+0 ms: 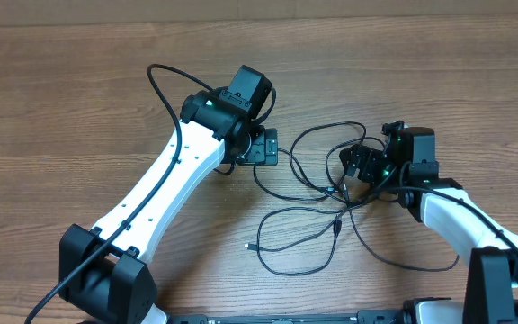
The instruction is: Untangle cables
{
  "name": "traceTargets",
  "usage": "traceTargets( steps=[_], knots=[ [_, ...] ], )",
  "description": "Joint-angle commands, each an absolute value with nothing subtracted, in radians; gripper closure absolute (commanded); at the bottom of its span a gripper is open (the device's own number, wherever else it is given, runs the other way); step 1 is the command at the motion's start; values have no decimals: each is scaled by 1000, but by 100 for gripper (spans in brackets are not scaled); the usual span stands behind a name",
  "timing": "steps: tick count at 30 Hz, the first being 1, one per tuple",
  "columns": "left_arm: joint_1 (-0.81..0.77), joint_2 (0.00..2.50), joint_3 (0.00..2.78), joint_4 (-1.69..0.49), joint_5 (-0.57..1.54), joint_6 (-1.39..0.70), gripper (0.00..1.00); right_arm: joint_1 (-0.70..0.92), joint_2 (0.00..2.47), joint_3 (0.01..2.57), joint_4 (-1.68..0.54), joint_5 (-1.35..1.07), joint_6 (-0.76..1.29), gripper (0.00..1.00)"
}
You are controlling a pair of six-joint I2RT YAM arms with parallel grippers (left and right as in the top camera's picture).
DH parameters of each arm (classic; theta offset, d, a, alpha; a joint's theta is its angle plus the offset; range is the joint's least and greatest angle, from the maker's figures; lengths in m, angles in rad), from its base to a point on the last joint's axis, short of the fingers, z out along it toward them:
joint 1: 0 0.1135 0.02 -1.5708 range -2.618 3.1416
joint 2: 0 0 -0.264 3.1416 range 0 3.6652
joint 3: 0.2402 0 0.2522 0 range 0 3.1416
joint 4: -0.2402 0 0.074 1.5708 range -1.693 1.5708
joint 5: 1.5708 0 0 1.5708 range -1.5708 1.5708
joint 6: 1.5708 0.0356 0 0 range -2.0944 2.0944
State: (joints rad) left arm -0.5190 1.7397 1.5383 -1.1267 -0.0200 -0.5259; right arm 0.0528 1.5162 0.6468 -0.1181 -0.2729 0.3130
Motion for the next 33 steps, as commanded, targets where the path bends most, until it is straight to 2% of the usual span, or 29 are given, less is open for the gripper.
traceTargets(
  steps=[1, 7, 13, 22, 25, 26, 33],
  knots=[
    [-516, 1747, 1551, -1125, -30, -546, 0, 51, 1557, 661, -109, -273, 306, 9],
    [-516, 1747, 1551, -1125, -30, -546, 0, 51, 1573, 661, -105, -274, 306, 11],
    [-516, 1747, 1551, -1125, -30, -546, 0, 51, 1573, 661, -82, -274, 306, 22],
    [-516, 1747, 1551, -1125, -30, -546, 0, 52, 1573, 661, -37, -274, 306, 28],
    [-516, 1747, 1551, -1125, -30, -546, 0, 51, 1573, 661, -31, -274, 306, 33],
    [-516, 1747, 1551, -1125, -30, -546, 0, 52, 1573, 661, -27, -274, 306, 38],
    [-516, 1747, 1551, -1125, -30, -546, 0, 52, 1574, 661, -18, -274, 310, 40]
  ],
)
